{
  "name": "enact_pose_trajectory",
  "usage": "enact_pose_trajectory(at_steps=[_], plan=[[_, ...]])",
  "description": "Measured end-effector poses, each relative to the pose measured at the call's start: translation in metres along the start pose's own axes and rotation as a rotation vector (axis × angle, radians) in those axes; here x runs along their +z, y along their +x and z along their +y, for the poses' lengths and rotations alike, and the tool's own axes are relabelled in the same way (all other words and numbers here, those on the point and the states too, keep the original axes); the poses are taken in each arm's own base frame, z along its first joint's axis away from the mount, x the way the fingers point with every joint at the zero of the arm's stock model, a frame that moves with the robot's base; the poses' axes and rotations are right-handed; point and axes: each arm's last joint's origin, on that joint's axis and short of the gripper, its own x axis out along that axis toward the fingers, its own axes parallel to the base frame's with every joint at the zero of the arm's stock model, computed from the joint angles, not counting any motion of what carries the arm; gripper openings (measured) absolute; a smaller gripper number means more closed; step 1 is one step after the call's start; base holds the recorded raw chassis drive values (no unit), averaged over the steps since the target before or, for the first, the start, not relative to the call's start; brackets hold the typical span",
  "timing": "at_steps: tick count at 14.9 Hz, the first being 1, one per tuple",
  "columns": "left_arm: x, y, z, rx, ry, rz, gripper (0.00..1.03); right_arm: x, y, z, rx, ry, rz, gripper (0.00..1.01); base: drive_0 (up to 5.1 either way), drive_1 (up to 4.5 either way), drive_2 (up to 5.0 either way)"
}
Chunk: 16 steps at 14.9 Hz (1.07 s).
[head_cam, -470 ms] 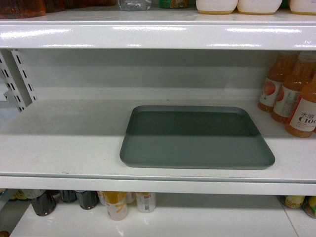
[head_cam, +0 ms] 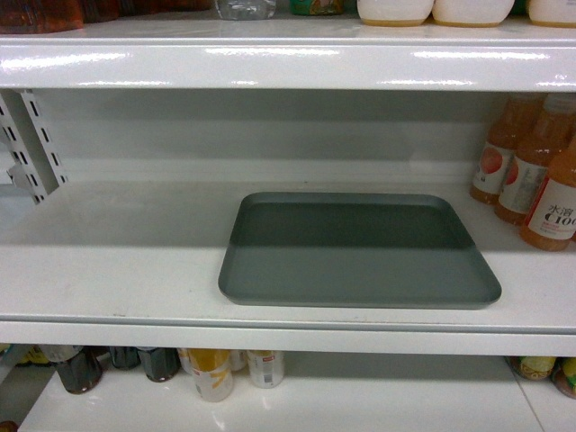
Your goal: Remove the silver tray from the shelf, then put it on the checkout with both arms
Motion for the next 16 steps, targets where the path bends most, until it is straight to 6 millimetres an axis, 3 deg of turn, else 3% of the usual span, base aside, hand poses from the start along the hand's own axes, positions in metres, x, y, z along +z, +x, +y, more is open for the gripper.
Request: enact_pose_trajectory(at_steps=[16], plan=[[0.0, 0.0, 0.0, 0.0, 0.0, 0.0, 0.98, 0.0, 0.0, 0.0, 0.0, 0.0, 0.0, 0.98, 0.0, 0.0, 0.0]])
